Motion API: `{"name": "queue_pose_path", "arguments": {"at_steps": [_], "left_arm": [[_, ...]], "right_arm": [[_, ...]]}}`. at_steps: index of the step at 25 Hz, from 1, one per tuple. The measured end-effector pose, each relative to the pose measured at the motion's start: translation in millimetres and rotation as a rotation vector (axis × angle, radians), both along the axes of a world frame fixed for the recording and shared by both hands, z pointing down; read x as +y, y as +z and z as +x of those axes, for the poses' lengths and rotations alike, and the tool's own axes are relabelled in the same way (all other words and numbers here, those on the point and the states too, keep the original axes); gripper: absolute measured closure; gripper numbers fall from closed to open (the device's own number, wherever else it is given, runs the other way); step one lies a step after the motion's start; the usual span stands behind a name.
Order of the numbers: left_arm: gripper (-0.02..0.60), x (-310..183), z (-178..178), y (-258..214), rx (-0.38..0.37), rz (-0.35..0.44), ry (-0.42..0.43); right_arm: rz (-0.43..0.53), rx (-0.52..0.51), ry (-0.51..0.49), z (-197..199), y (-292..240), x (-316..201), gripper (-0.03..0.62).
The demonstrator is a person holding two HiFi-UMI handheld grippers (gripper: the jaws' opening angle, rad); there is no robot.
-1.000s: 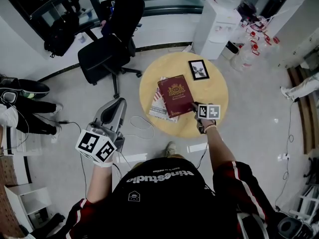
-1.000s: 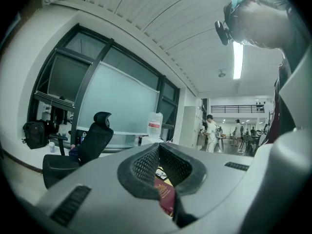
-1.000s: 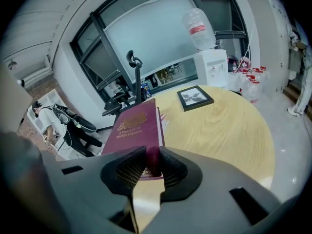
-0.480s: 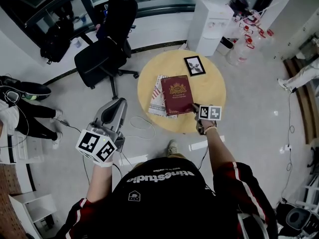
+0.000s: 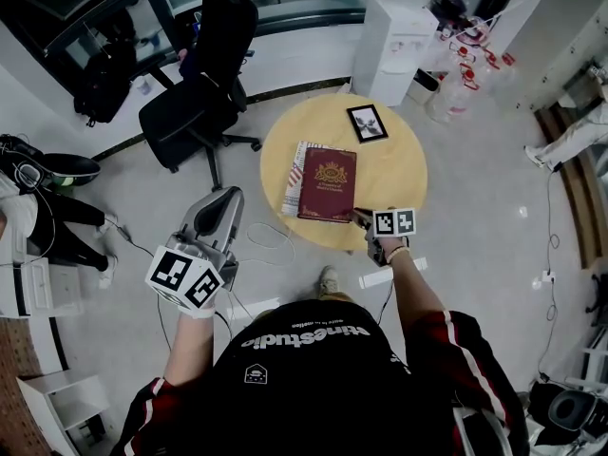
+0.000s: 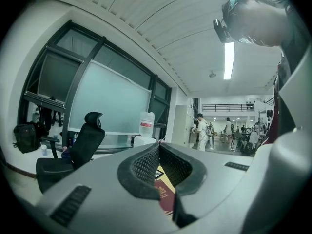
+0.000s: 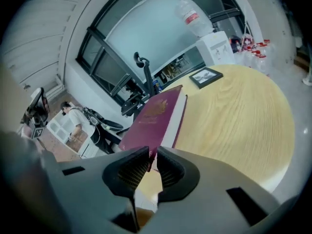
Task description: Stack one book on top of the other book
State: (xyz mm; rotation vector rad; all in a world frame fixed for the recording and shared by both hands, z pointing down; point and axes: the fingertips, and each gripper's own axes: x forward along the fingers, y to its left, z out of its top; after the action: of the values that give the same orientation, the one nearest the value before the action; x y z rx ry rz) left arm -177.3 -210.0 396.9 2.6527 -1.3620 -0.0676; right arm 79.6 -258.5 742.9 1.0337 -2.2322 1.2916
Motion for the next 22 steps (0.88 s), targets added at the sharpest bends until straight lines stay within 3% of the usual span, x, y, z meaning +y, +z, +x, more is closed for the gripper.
{"name": "queue_pose_path", "arguments": {"at_steps": [5, 13, 22], "left_arm": [[0.565, 4, -3, 0, 0.004, 0.0, -0.015], [0.565, 4, -5, 0, 0.014, 0.001, -0.018], [0.565, 10, -4, 4, 0.024, -0.017, -0.009]], "right_arm": [[0.097, 0.124, -0.1, -2, -4, 0, 0.448], [0.176, 0.192, -0.157, -1, -15, -4, 0.38], [0.177, 0.237, -0.253, -16, -3, 24, 0.318]]}}
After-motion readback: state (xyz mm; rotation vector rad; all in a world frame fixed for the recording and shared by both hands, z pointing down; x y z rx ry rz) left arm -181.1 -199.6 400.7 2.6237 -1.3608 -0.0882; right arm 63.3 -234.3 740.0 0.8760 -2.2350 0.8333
